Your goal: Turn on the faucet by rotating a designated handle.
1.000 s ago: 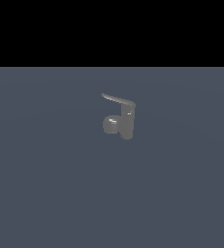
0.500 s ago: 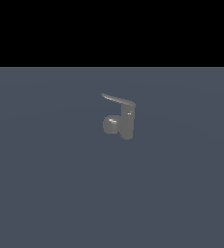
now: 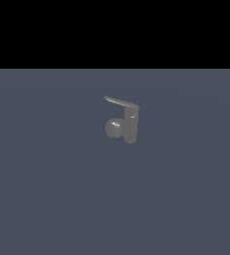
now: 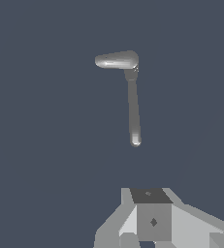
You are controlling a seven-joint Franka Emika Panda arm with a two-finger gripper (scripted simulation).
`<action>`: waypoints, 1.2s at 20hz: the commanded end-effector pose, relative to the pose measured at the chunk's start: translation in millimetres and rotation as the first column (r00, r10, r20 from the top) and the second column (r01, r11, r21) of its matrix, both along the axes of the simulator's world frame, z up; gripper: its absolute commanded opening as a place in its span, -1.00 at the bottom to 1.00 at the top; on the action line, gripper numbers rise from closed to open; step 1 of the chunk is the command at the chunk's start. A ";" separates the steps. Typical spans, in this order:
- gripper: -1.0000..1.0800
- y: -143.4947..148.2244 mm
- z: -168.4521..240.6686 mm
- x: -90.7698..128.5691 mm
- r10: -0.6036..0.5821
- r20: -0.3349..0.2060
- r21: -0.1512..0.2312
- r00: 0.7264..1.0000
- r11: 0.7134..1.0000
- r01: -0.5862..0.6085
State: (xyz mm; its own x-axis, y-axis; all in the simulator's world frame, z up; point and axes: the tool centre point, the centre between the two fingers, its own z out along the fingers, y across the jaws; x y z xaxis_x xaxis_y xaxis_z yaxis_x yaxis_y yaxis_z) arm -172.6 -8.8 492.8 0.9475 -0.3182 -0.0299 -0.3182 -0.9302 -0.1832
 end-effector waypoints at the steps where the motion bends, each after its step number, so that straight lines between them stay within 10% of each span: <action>1: -1.00 0.7 -8.0 19.6 -0.069 -0.024 0.026 0.997 0.997 0.069; 12: -1.00 3.1 -58.1 104.7 -0.380 -0.148 0.063 0.913 0.918 0.392; 24: -1.00 4.6 -135.0 187.0 -0.684 -0.236 -0.017 0.691 0.714 0.700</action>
State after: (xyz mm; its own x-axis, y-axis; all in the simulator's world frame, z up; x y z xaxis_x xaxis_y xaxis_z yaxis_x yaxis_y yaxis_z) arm 4.5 -4.5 368.4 0.4708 -0.8472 -0.2462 -0.8818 -0.4603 -0.1024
